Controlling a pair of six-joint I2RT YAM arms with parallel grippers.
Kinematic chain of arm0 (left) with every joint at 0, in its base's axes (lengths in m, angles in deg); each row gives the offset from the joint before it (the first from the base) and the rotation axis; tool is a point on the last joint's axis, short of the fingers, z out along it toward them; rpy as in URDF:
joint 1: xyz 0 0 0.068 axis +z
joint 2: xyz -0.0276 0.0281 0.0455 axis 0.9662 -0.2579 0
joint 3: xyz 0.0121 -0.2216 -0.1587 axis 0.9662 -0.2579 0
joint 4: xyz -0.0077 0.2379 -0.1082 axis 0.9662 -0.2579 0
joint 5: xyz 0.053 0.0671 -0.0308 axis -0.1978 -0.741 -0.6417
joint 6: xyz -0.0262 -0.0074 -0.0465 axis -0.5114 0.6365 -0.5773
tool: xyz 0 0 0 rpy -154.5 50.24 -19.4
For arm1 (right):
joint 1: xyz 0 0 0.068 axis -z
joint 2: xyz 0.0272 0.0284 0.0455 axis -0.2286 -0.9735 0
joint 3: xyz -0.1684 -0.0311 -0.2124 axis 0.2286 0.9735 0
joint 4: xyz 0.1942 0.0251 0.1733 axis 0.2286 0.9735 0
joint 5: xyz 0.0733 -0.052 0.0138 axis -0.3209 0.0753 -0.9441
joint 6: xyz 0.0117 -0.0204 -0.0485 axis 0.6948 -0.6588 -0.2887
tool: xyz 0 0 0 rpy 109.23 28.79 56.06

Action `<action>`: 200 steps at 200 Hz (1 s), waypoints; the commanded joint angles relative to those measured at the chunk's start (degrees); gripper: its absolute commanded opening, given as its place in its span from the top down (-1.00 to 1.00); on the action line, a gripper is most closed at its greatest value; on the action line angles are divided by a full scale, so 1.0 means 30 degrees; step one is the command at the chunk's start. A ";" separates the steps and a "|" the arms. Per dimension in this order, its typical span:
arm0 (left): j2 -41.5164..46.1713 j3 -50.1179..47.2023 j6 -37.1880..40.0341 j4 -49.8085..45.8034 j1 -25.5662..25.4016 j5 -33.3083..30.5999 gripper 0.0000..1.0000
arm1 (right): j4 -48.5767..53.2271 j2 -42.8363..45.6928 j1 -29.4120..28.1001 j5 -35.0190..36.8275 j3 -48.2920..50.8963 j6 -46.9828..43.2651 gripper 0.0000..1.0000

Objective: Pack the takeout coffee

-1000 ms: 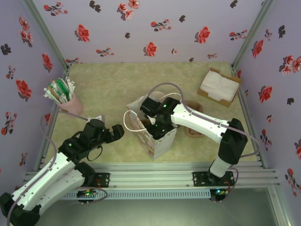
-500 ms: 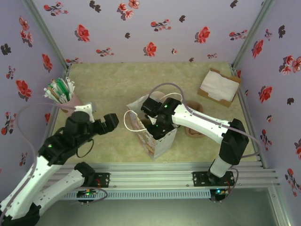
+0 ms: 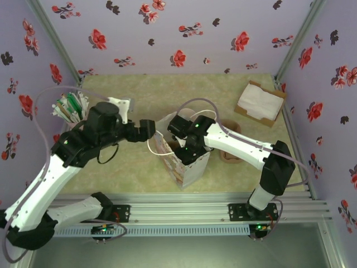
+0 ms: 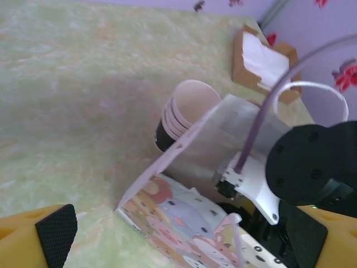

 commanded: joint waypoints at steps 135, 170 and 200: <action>-0.2056 0.0845 0.2198 0.1168 -0.2266 0.0523 -0.98 | -0.2040 0.0096 0.0404 0.0280 0.2338 0.0138 -0.31; -0.1988 0.0397 0.2107 0.1505 -0.2278 0.0538 -0.98 | -0.2527 0.0071 0.0411 0.0218 0.2898 0.0264 -0.31; -0.1930 0.0246 0.2048 0.1623 -0.2263 0.0534 -0.98 | -0.2462 0.0139 0.0411 0.0356 0.2817 0.0265 -0.31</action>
